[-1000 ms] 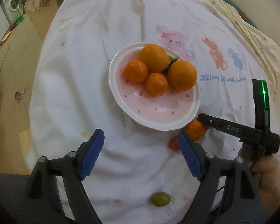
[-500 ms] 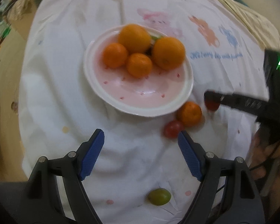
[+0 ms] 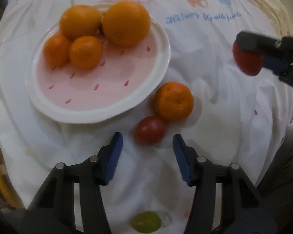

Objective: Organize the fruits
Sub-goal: 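Grasp the large red tomato with the right tool while the left grasps a cherry tomato, then place the large red tomato on the plate with the right tool while the left carries its tomato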

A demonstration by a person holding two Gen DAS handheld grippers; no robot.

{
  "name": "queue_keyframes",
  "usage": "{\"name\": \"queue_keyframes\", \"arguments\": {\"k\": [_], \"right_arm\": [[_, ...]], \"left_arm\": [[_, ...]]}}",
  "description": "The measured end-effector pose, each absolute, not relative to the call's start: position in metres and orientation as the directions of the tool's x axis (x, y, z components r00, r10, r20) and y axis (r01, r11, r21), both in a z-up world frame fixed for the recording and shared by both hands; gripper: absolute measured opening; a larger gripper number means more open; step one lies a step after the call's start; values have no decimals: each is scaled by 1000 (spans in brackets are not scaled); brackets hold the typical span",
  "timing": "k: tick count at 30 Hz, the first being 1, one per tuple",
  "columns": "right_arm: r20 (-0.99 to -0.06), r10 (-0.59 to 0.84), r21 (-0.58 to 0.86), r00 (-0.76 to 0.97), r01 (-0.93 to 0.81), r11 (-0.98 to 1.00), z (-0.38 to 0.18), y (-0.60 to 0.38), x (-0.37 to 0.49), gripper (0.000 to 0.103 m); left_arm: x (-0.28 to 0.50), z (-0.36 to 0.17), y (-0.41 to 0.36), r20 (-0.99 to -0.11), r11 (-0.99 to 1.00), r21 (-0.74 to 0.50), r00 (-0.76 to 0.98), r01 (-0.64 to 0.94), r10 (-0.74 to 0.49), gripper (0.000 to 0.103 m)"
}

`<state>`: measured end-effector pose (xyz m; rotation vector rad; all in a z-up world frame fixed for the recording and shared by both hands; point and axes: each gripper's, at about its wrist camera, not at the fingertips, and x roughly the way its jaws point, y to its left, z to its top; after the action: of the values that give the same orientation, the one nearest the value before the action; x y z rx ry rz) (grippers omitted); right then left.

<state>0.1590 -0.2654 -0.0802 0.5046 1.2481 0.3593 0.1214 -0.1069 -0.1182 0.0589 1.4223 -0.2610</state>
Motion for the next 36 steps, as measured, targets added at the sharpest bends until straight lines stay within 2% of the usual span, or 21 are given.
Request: {"name": "queue_keyframes", "arguments": {"k": [3, 4, 5, 6, 14, 23, 33, 36], "right_arm": [[-793, 538, 564, 287, 9, 826, -79, -264, 160, 31], [-790, 542, 566, 286, 4, 824, -78, -263, 161, 31], [-789, 543, 567, 286, 0, 824, -77, -263, 161, 31], [-788, 546, 569, 286, -3, 822, -76, -262, 161, 31], [-778, 555, 577, 293, -17, 817, -72, -259, 162, 31], [-776, 558, 573, 294, -42, 819, -69, -250, 164, 31], [-757, 585, 594, 292, -67, 802, -62, -245, 162, 31], [-749, 592, 601, 298, -70, 796, -57, -246, 159, 31]], "left_arm": [[124, -121, -109, -981, 969, -111, 135, 219, -142, 48], [124, -121, -109, -979, 968, -115, 138, 221, -148, 42], [125, -121, -110, -979, 968, -112, 143, 225, -147, 30], [125, -121, -110, -978, 966, -116, 143, 230, -151, 28], [126, -115, -101, -974, 965, -149, 137, 214, -181, 27], [119, -110, -83, -976, 978, -115, 163, 173, -144, 27], [100, -65, -42, -961, 992, -110, 248, 61, -122, 27], [94, -57, -39, -957, 997, -65, 282, 49, -76, 27]]}}
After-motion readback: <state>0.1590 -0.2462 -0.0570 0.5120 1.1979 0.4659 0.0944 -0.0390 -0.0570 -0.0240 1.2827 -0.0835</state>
